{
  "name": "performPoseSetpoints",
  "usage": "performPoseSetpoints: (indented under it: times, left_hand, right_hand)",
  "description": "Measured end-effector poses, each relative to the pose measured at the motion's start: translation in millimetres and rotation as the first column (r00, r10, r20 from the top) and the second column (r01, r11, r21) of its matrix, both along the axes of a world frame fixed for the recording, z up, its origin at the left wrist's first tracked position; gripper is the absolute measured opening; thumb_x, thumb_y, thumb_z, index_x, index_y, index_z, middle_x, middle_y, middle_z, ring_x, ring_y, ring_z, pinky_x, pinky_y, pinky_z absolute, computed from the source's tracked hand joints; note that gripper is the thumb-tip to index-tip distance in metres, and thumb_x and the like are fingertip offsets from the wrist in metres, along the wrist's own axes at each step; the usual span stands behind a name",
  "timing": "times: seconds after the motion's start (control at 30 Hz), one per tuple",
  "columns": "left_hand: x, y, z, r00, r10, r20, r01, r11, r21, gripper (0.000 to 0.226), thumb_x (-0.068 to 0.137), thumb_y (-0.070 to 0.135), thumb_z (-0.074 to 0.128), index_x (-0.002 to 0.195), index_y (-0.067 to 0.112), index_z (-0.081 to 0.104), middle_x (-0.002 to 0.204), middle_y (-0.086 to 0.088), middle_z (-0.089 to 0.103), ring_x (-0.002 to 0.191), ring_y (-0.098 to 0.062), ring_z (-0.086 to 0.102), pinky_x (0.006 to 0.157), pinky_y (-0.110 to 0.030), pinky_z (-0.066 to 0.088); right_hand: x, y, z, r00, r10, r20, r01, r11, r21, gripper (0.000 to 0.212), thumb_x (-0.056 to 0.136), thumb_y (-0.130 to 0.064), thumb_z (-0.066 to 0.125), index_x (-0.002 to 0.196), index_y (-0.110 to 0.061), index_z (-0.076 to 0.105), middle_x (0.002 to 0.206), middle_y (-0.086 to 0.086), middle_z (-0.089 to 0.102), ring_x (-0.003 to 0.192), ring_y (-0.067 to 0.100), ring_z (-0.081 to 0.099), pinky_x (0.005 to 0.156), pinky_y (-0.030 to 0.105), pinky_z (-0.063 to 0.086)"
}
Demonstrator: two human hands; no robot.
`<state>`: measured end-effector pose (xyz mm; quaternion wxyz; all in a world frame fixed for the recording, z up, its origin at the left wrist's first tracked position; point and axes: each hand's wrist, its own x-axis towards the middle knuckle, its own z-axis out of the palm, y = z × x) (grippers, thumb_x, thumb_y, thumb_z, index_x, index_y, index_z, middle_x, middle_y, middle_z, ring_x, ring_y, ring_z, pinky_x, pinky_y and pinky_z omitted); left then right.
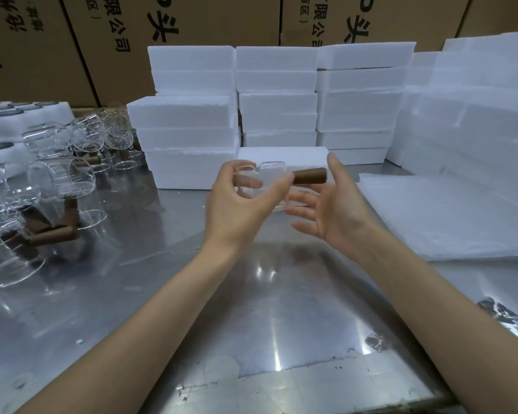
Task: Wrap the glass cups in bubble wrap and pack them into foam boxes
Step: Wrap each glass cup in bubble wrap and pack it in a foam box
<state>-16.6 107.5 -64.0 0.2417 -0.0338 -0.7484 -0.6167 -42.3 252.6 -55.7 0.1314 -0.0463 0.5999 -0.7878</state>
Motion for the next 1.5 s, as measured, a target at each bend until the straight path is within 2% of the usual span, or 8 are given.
performPoseSetpoints:
  times: [0.13, 0.27, 0.47, 0.57, 0.63, 0.93, 1.23, 1.5]
  left_hand:
    - [-6, -7, 0, 0.975, 0.004, 0.220, -0.011, 1.000, 0.028, 0.066, 0.054, 0.066, 0.066, 0.103, 0.023, 0.055, 0.100, 0.005, 0.061, 0.090, -0.007, 0.062, 0.084, -0.032, 0.052]
    - [-3, -7, 2, 0.959, 0.001, 0.282, 0.017, 0.998, -0.060, 0.079, 0.053, 0.076, 0.066, 0.109, 0.021, 0.056, 0.108, 0.003, 0.062, 0.100, -0.013, 0.061, 0.090, -0.037, 0.051]
    - [5, 3, -7, 0.995, -0.084, -0.056, 0.063, 0.950, -0.307, 0.104, 0.063, 0.064, 0.076, 0.148, 0.035, 0.024, 0.150, 0.013, 0.029, 0.136, -0.002, 0.033, 0.109, -0.023, 0.031]
    - [3, 6, -12, 0.968, -0.108, -0.227, 0.002, 0.906, -0.424, 0.081, 0.072, 0.044, 0.079, 0.142, 0.033, 0.038, 0.152, 0.011, 0.033, 0.140, 0.002, 0.024, 0.110, -0.011, 0.023]
    - [-1, 8, -13, 0.953, -0.049, -0.299, -0.053, 0.946, -0.321, 0.057, 0.074, 0.036, 0.081, 0.125, 0.028, 0.056, 0.140, 0.012, 0.048, 0.133, 0.003, 0.036, 0.106, -0.010, 0.028]
    - [3, 11, -2, 0.974, 0.008, -0.225, -0.003, 1.000, 0.024, 0.008, 0.084, 0.031, 0.072, 0.092, 0.031, 0.073, 0.118, 0.012, 0.067, 0.115, 0.004, 0.056, 0.102, -0.022, 0.041]
    - [13, 13, 6, 0.934, -0.232, -0.271, 0.228, 0.973, -0.049, 0.029, 0.105, 0.013, 0.033, 0.126, 0.017, 0.052, 0.111, 0.002, 0.069, 0.108, 0.011, 0.054, 0.089, -0.004, 0.033]
    - [17, 0, 4, 0.868, -0.345, -0.358, 0.129, 0.852, -0.507, 0.040, 0.102, 0.019, 0.034, 0.138, 0.005, 0.045, 0.140, -0.006, 0.051, 0.135, -0.017, 0.042, 0.112, -0.038, 0.033]
  right_hand:
    - [6, -2, 0, 0.936, -0.115, -0.332, 0.209, 0.942, 0.263, 0.044, 0.091, -0.055, 0.048, 0.101, -0.017, 0.066, 0.073, -0.008, 0.064, 0.055, 0.007, 0.053, 0.052, 0.022, 0.048]
    - [6, -9, -6, 0.893, -0.128, -0.431, 0.263, 0.927, 0.269, 0.021, 0.097, -0.031, 0.051, 0.084, -0.014, 0.053, 0.060, -0.008, 0.057, 0.045, 0.007, 0.045, 0.047, 0.020, 0.042]
    - [-1, -11, -11, 0.970, -0.220, -0.102, 0.223, 0.975, 0.021, 0.027, 0.100, -0.025, 0.042, 0.095, -0.006, 0.061, 0.056, -0.003, 0.051, 0.044, 0.008, 0.041, 0.043, 0.017, 0.041]
    - [-2, -11, -14, 0.982, -0.183, -0.045, 0.181, 0.982, -0.044, 0.033, 0.100, -0.026, 0.041, 0.103, -0.005, 0.066, 0.056, -0.003, 0.048, 0.046, 0.007, 0.040, 0.047, 0.017, 0.044]
    - [0, -14, -15, 0.985, -0.163, -0.059, 0.159, 0.985, -0.064, 0.036, 0.100, -0.024, 0.041, 0.081, -0.013, 0.069, 0.051, -0.005, 0.045, 0.039, 0.005, 0.038, 0.042, 0.016, 0.041]
    - [4, -18, -14, 0.987, -0.155, -0.040, 0.154, 0.988, -0.031, 0.028, 0.098, -0.024, 0.040, 0.081, -0.012, 0.058, 0.043, -0.007, 0.033, 0.035, 0.007, 0.031, 0.037, 0.016, 0.031]
    - [9, -9, -6, 0.979, -0.158, 0.128, 0.165, 0.985, -0.044, 0.037, 0.091, -0.015, 0.036, 0.055, -0.019, 0.039, 0.038, -0.009, 0.022, 0.030, 0.005, 0.019, 0.031, 0.014, 0.019]
    - [9, 6, 1, 0.967, 0.038, 0.252, 0.000, 0.989, -0.148, 0.042, 0.092, -0.014, 0.034, 0.051, -0.021, 0.039, 0.036, -0.010, 0.022, 0.025, 0.004, 0.021, 0.029, 0.011, 0.018]
